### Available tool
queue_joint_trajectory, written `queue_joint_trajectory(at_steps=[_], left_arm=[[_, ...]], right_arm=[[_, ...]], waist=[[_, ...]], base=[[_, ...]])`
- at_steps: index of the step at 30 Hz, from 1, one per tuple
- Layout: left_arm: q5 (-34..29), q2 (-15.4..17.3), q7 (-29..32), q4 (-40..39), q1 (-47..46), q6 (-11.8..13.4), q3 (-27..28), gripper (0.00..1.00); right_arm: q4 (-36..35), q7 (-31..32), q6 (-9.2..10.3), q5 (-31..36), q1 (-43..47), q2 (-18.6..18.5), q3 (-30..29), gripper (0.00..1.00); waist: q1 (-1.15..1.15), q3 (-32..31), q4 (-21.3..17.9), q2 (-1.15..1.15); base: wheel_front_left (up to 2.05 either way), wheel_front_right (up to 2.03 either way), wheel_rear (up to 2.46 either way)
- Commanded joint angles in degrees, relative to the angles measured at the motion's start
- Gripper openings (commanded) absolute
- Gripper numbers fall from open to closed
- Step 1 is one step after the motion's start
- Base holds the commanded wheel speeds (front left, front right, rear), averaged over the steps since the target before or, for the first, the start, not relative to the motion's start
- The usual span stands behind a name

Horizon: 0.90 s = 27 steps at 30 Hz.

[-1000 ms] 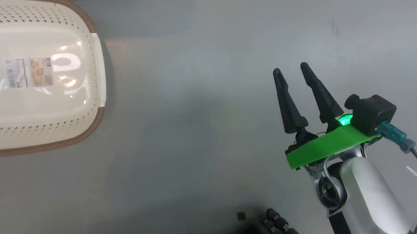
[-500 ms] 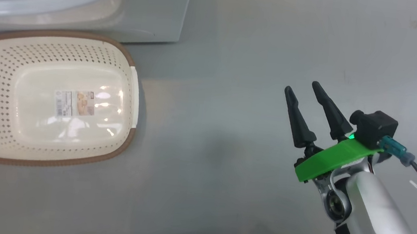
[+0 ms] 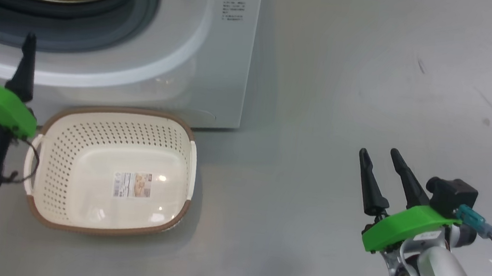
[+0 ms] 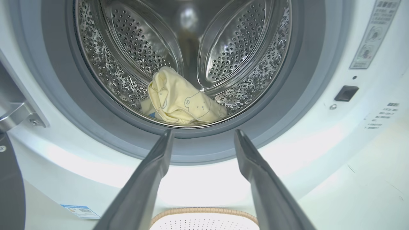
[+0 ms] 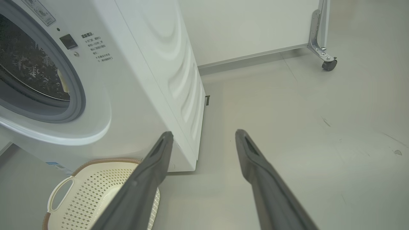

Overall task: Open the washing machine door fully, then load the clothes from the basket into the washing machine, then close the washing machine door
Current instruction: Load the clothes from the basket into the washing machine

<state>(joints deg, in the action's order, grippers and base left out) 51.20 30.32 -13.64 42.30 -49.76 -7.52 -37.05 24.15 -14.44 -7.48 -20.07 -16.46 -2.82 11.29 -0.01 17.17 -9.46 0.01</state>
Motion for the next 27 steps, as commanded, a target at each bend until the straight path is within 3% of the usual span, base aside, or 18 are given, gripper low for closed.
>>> queue_joint_trajectory(at_steps=[1,4,9,16,23,24,27], left_arm=[[1.2,3.6,-0.8,-2.7,0.8,0.0,2.6,1.0],[2.0,3.6,-1.2,-6.5,6.6,0.3,4.1,1.0],[0.1,2.7,-1.3,-17.2,19.4,4.2,9.3,1.0],[-4.1,-0.7,-1.3,-29.4,33.0,8.3,16.6,1.0],[-12.1,-4.2,-1.4,-35.2,41.0,11.3,21.5,1.0],[-13.9,-5.9,-1.4,-35.8,42.7,11.6,22.5,1.0],[-15.1,-7.7,-1.4,-36.2,43.9,11.1,23.4,1.0]], right_arm=[[-1.8,-0.6,-0.01,0.3,0.7,-0.1,0.5,1.0],[-2.8,-0.6,-0.01,0.6,2.1,-0.1,-0.1,1.0],[-5.4,-0.6,-0.01,0.7,5.1,-0.1,-1.0,1.0],[-7.7,-0.6,-0.01,0.8,7.9,-0.1,-0.9,1.0],[-8.5,-0.6,-0.01,0.7,9.9,-0.1,-1.2,1.0],[-8.7,-0.6,-0.01,0.8,10.4,-0.1,-1.5,1.0],[-8.8,-0.6,-0.01,1.0,11.0,-0.1,-1.9,1.0]], waist=[[0.01,-5.5,2.6,-0.01],[0.01,-8.8,3.5,-0.01],[0.01,-14.6,5.2,-0.01],[0.01,-18.0,7.0,-0.01],[0.01,-19.8,8.0,-0.01],[0.01,-20.1,8.2,-0.01],[0.01,-20.4,8.3,-0.01]], base=[[0.0,0.0,0.0],[0.0,0.0,0.0],[0.0,0.0,0.0],[0.0,0.0,0.0],[0.0,0.0,0.0],[0.0,0.0,0.0],[0.0,0.0,0.0]])
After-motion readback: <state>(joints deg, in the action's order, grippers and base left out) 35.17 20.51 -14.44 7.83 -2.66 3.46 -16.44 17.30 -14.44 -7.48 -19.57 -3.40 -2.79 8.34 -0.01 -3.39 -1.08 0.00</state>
